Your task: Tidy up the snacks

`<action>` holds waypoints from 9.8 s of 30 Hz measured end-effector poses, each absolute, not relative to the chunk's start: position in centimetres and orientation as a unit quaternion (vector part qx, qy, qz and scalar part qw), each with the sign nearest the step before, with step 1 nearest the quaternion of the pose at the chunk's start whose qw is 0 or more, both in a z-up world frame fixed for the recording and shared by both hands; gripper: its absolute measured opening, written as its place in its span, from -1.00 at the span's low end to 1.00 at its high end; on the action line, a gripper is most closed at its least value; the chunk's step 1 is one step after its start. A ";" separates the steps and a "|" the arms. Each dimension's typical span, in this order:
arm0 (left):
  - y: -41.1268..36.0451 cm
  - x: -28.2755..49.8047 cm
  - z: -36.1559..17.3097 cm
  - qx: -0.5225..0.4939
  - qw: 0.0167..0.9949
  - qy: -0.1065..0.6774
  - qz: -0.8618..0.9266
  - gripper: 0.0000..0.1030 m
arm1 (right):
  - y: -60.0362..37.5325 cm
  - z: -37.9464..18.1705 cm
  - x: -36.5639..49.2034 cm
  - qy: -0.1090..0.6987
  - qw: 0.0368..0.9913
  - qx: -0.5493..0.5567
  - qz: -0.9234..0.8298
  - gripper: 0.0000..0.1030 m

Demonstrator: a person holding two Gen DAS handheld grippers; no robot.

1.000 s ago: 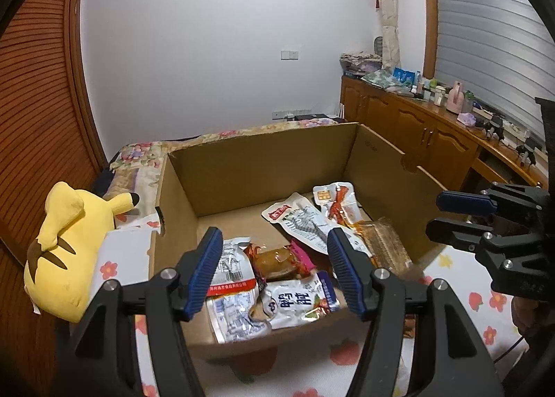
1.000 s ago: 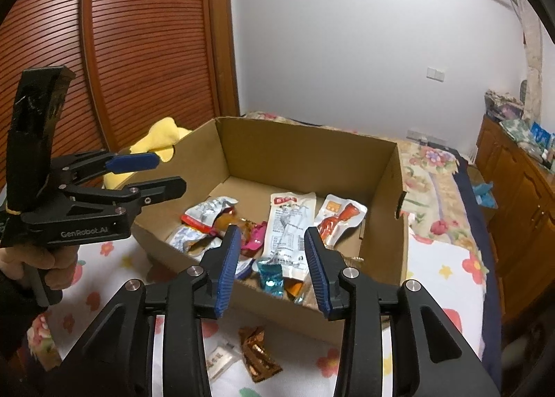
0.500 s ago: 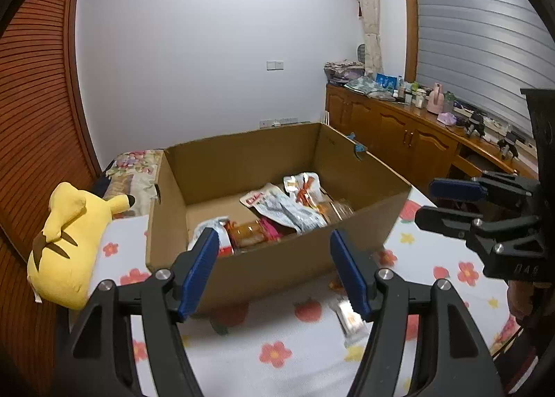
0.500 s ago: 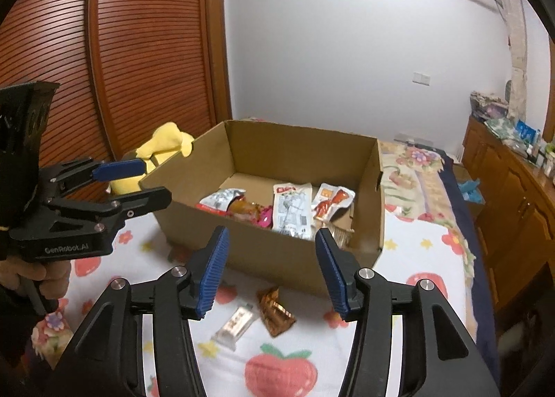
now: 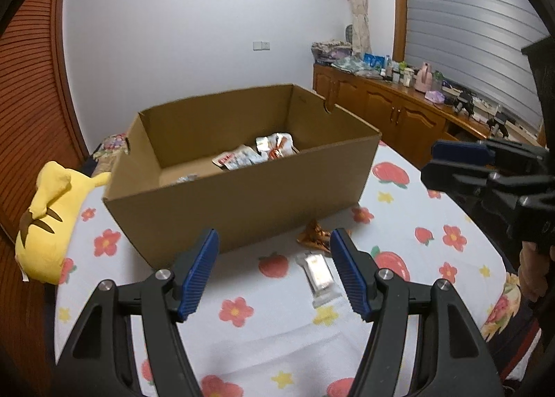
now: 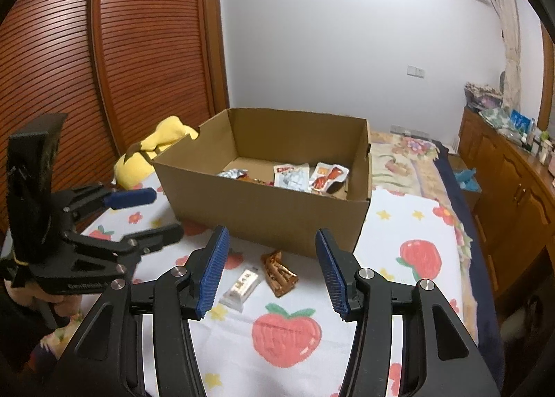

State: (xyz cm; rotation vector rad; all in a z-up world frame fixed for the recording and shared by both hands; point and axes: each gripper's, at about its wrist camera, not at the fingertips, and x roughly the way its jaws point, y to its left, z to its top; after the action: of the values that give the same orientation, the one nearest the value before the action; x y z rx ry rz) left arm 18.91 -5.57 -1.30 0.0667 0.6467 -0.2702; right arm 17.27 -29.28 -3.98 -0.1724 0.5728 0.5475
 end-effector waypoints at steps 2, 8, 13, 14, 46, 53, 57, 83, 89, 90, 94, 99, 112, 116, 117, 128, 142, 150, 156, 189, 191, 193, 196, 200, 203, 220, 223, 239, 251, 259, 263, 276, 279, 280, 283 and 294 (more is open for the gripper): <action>-6.1 18.9 -1.8 0.036 0.936 0.322 -0.135 0.29 | -29.5 -4.3 17.3 0.281 0.918 -0.082 0.266 0.03; -7.1 19.3 -3.8 0.034 0.927 0.342 -0.149 0.18 | -29.6 -5.3 17.4 0.291 0.916 -0.081 0.265 0.03; -7.8 20.0 -5.5 0.030 0.917 0.364 -0.161 0.07 | -29.8 -6.0 17.4 0.297 0.914 -0.079 0.265 0.03; -7.9 20.2 -5.7 0.030 0.915 0.367 -0.162 0.05 | -29.8 -6.2 17.5 0.298 0.913 -0.078 0.266 0.03; -8.7 21.9 -9.5 0.046 0.880 0.433 -0.189 -0.62 | -29.4 -9.2 19.1 0.337 0.902 -0.088 0.255 0.03; -7.4 21.7 -9.0 0.035 0.885 0.427 -0.183 -0.62 | -28.8 -10.7 20.6 0.354 0.896 -0.101 0.249 0.03; -6.6 21.3 -8.6 0.031 0.889 0.422 -0.177 -0.62 | -28.2 -11.7 22.0 0.370 0.889 -0.106 0.247 0.03; -5.5 21.1 -8.5 0.021 0.896 0.415 -0.155 -0.62 | -23.7 -15.9 26.2 0.423 0.854 -0.170 0.250 -0.07; -5.7 21.3 -8.5 0.021 0.896 0.417 -0.153 -0.62 | -23.8 -15.9 26.2 0.419 0.856 -0.174 0.248 -0.16; -5.6 21.3 -8.5 0.020 0.896 0.417 -0.153 -0.62 | -23.8 -15.9 26.1 0.418 0.856 -0.175 0.248 -0.19; -5.7 21.5 -8.5 0.023 0.895 0.419 -0.149 -0.62 | -22.9 -16.1 25.7 0.414 0.857 -0.178 0.250 -0.38; -5.8 21.9 -9.1 0.021 0.893 0.426 -0.146 -0.61 | -23.2 -16.1 25.3 0.412 0.856 -0.182 0.253 -0.44; -6.2 21.8 -9.5 0.025 0.894 0.422 -0.148 -0.61 | -25.0 -16.0 23.4 0.410 0.854 -0.164 0.274 -0.46; -5.7 20.9 -9.0 0.021 0.898 0.414 -0.149 -0.61 | -25.9 -15.8 22.3 0.406 0.855 -0.158 0.281 -0.46; -5.5 20.7 -8.9 0.018 0.899 0.411 -0.149 -0.61 | -26.2 -15.7 21.9 0.404 0.856 -0.154 0.284 -0.46; -4.7 18.2 -6.0 0.003 0.915 0.373 -0.157 -0.61 | -27.4 -14.0 18.3 0.377 0.870 -0.127 0.292 -0.46; -4.1 16.6 -1.1 0.004 0.937 0.310 -0.159 -0.61 | -27.3 -8.3 14.7 0.300 0.896 -0.111 0.309 -0.46; -3.6 17.0 1.0 0.005 0.945 0.287 -0.158 -0.61 | -27.2 -5.2 14.1 0.262 0.905 -0.117 0.316 -0.45; -3.2 18.8 1.7 0.007 0.947 0.280 -0.155 -0.61 | -26.6 -3.8 15.4 0.246 0.908 -0.115 0.319 -0.45; -1.6 31.5 1.4 0.018 0.942 0.311 -0.125 -0.61 | -23.0 -4.9 30.4 0.278 0.909 -0.116 0.288 -0.43; -1.4 31.8 1.3 0.017 0.942 0.312 -0.123 -0.61 | -23.0 -5.1 30.7 0.282 0.909 -0.116 0.285 -0.41; -1.4 32.0 1.3 0.017 0.942 0.313 -0.120 -0.61 | -22.9 -5.4 30.9 0.285 0.909 -0.113 0.283 -0.40; -1.5 32.2 1.1 0.017 0.942 0.314 -0.117 -0.61 | -23.1 -5.5 31.0 0.289 0.908 -0.110 0.284 -0.38; -1.6 32.5 1.0 0.019 0.942 0.316 -0.113 -0.61 | -23.2 -5.7 31.1 0.292 0.907 -0.109 0.282 -0.28; -1.5 32.7 0.8 0.017 0.942 0.317 -0.109 -0.60 | -23.4 -5.9 31.4 0.295 0.907 -0.104 0.280 -0.18; -1.7 32.6 0.5 0.014 0.943 0.318 -0.100 -0.56 | -24.3 -5.7 30.3 0.285 0.911 -0.091 0.283 -0.10; -1.6 32.0 0.6 0.013 0.944 0.315 -0.098 -0.56 | -24.5 -5.6 29.9 0.284 0.913 -0.087 0.280 -0.10; -1.7 25.8 3.6 0.011 0.958 0.270 -0.100 -0.25 | -25.6 -3.1 24.8 0.252 0.927 -0.080 0.265 -0.01; -1.3 20.2 5.8 0.014 0.970 0.228 -0.086 0.22 | -26.4 -1.3 19.9 0.216 0.942 -0.064 0.247 0.24; -1.7 17.1 5.6 0.028 0.977 0.207 -0.040 0.58 | -27.4 -1.0 16.8 0.191 0.956 -0.054 0.216 0.59; -1.7 15.9 5.2 0.016 0.977 0.212 -0.030 0.70 | -28.1 -1.0 15.3 0.181 0.962 -0.049 0.200 0.74; -2.4 13.3 4.6 0.018 0.978 0.207 -0.036 0.71 | -29.2 -0.9 12.6 0.165 0.969 -0.045 0.178 0.77; -2.3 13.0 4.6 0.013 0.978 0.206 -0.036 0.71 | -29.4 -1.0 12.3 0.165 0.969 -0.044 0.177 0.78; -2.3 12.9 4.6 0.012 0.978 0.206 -0.035 0.71 | -29.4 -1.0 12.3 0.165 0.969 -0.044 0.176 0.78; -2.4 12.6 4.7 0.013 0.978 0.204 -0.033 0.71 | -29.5 -1.0 12.3 0.167 0.969 -0.045 0.176 0.78; -2.2 12.1 4.9 0.013 0.979 0.202 -0.029 0.73 | -29.8 -1.2 12.1 0.168 0.970 -0.041 0.171 0.78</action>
State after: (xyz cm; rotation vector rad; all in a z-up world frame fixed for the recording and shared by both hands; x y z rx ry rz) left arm 12.13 -2.23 4.88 0.0271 0.4071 -0.0594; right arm 12.10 -29.81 -1.17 -0.0836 0.3396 0.3461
